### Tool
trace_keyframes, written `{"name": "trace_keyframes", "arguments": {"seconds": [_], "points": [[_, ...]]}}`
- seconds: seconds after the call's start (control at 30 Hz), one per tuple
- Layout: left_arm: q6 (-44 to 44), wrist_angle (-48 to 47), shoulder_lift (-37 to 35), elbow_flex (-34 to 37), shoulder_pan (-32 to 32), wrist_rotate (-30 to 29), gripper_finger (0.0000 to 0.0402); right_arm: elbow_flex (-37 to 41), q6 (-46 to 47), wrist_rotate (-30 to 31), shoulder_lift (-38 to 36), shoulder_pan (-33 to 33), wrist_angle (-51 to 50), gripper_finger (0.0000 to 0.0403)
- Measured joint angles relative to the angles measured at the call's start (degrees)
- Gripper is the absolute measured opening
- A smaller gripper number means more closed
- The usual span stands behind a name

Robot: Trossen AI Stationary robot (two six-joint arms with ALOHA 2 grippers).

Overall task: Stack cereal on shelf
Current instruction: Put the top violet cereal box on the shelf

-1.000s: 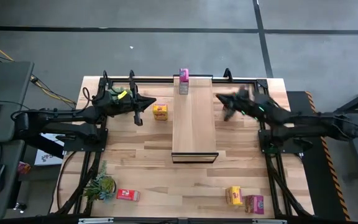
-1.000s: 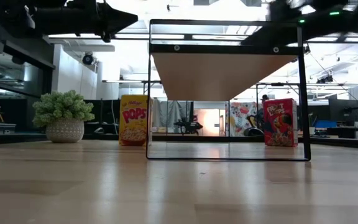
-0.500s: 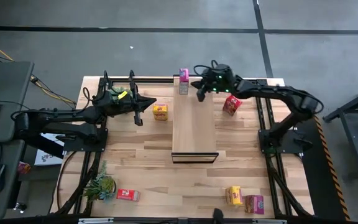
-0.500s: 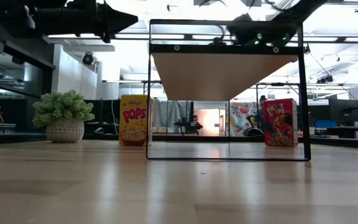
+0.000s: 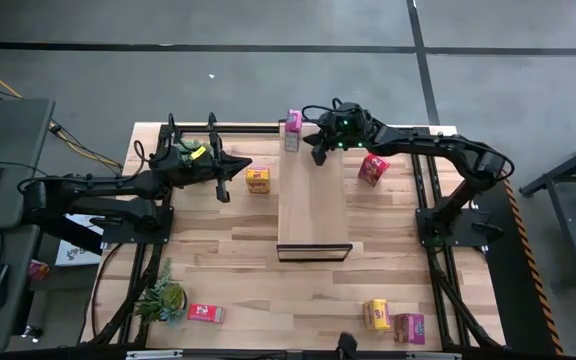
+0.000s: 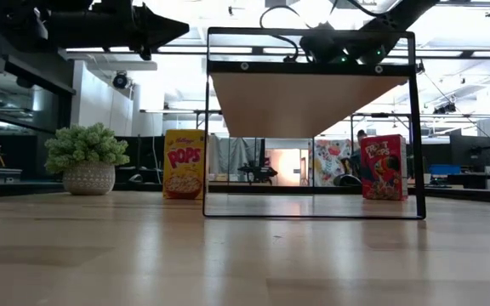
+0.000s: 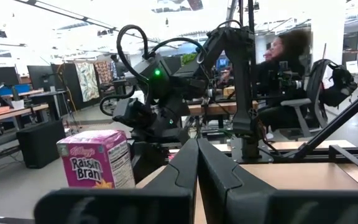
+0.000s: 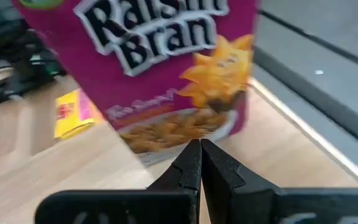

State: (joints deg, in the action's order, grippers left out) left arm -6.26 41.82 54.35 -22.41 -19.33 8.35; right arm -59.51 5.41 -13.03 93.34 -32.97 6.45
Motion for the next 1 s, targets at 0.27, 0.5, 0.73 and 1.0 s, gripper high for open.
{"name": "trace_keyframes", "arguments": {"seconds": [0.27,0.5,0.73,1.0], "points": [[0.0,0.0,0.0,0.0,0.0,-0.1,0.0,0.0,1.9,1.0,0.0,0.0,1.7,0.0002],[0.0,0.0,0.0,0.0,0.0,-0.1,0.0,0.0,3.7,3.6,0.1,0.0,4.0,0.0002],[0.0,0.0,0.0,0.0,0.0,-0.2,0.0,0.0,6.2,4.0,0.1,0.0,5.1,0.0002],[-0.4,0.0,0.0,0.0,0.0,-0.2,0.0,0.0,9.0,4.9,0.1,0.0,6.6,0.0002]]}}
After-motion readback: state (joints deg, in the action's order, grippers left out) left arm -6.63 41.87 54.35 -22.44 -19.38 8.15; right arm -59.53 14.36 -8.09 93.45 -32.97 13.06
